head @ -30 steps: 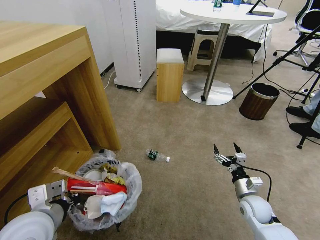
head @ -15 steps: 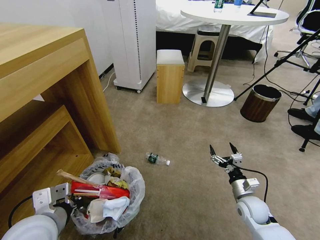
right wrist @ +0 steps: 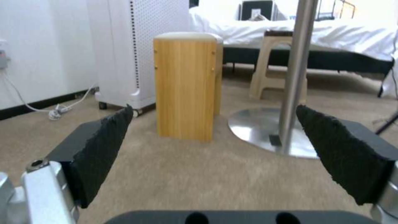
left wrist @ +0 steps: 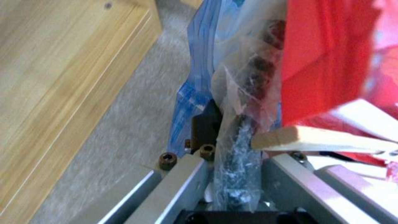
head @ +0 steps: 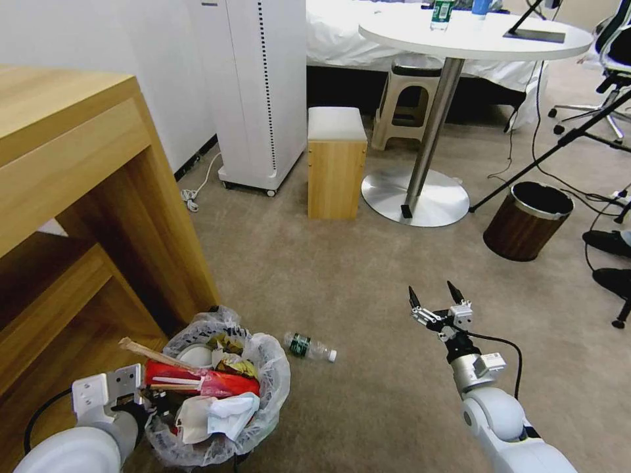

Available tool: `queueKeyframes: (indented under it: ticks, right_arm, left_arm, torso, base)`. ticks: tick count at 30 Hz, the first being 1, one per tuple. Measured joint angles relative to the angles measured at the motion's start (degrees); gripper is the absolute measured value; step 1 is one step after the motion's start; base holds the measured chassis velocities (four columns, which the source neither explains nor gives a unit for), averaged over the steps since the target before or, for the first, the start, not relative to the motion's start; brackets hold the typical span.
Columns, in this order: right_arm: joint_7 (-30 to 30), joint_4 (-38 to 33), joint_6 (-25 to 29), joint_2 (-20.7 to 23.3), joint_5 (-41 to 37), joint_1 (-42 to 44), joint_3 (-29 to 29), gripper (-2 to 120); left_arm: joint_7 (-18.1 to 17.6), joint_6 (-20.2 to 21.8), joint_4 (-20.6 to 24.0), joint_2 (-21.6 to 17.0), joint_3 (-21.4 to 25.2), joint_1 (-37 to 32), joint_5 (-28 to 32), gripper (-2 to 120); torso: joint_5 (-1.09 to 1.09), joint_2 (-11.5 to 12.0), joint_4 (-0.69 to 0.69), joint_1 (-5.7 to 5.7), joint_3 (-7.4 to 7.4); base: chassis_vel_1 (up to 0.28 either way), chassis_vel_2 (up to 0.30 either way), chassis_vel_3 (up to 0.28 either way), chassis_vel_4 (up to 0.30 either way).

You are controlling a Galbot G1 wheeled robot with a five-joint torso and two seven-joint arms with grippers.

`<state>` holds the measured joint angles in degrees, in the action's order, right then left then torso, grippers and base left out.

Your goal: Pick up the trash bin and place the garbage on the floor into it.

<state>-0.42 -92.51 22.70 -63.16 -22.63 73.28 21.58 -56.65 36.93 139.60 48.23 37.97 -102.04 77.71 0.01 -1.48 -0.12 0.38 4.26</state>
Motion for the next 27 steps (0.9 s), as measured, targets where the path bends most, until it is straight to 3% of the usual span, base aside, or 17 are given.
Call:
queueKeyframes:
  ticks: [7, 13, 15, 16, 20, 21, 23, 25, 27]
  right_arm:
    - [0.01, -0.07, 2.67, 0.08, 0.10, -0.17, -0.86, 100]
    - [1.21, -0.58, 3.39, 0.83, -0.07, -0.13, -0.96, 100]
    - [2.86, -0.64, 2.43, 5.00, 1.65, -1.21, -2.14, 100]
    - [2.86, -0.64, 2.43, 5.00, 1.65, -1.21, -2.14, 100]
    - [-3.19, 2.92, 1.90, 14.56, -0.72, -7.59, -9.52, 100]
    - [-3.19, 2.92, 1.90, 14.56, -0.72, -7.59, -9.52, 100]
    - [-4.98, 4.91, 0.51, 21.17, -1.76, -13.14, -16.56, 100]
    - [-5.17, 5.10, -0.01, 23.01, -2.19, -15.05, -19.02, 100]
    - [-5.39, 5.70, -2.76, 27.32, -3.59, -21.95, -26.32, 100]
  left_arm:
    - [0.00, -0.03, 0.23, 0.57, -0.54, -0.20, -0.53, 0]
    - [-0.05, -0.04, 0.61, 1.00, -0.77, -0.62, -0.98, 0]
    - [-0.05, -0.02, 1.06, 1.35, -0.29, -1.55, -1.40, 0]
    - [-0.05, -0.02, 1.06, 1.35, -0.29, -1.55, -1.40, 0]
    - [0.02, 0.01, 1.84, 1.83, 0.94, -3.19, -1.91, 0]
    - [0.02, 0.01, 1.84, 1.83, 0.94, -3.19, -1.91, 0]
    - [0.08, 0.23, 2.42, 2.52, 2.22, -4.40, -1.67, 0]
    - [0.03, 0.34, 2.58, 2.83, 2.52, -4.57, -1.33, 0]
    - [0.00, 0.56, 2.71, 3.46, 3.07, -4.60, -0.98, 0]
  torso:
    - [-0.02, 0.00, 0.00, 0.01, 0.01]
    - [0.00, 0.00, 0.00, 0.00, -0.01]
    - [0.01, 0.00, -0.01, -0.01, -0.02]
    - [0.01, 0.00, -0.01, -0.01, -0.02]
    - [0.01, 0.00, 0.01, -0.01, -0.01]
    - [0.01, 0.00, 0.01, -0.01, -0.01]
    - [0.02, 0.00, 0.01, -0.01, 0.00]
    - [-0.02, 0.00, 0.01, -0.01, 0.00]
    - [0.01, 0.00, -0.01, -0.01, 0.00]
  base:
    - [-0.180, 0.186, 0.188, -0.182]
    - [-0.037, 0.039, 0.039, -0.052]
    - [0.000, 0.000, 0.000, 0.000]
    - [0.000, 0.000, 0.000, 0.000]
    - [0.000, 0.000, 0.000, 0.000]
    - [0.000, 0.000, 0.000, 0.000]
    - [0.000, 0.000, 0.000, 0.000]
    - [0.000, 0.000, 0.000, 0.000]
    - [0.000, 0.000, 0.000, 0.000]
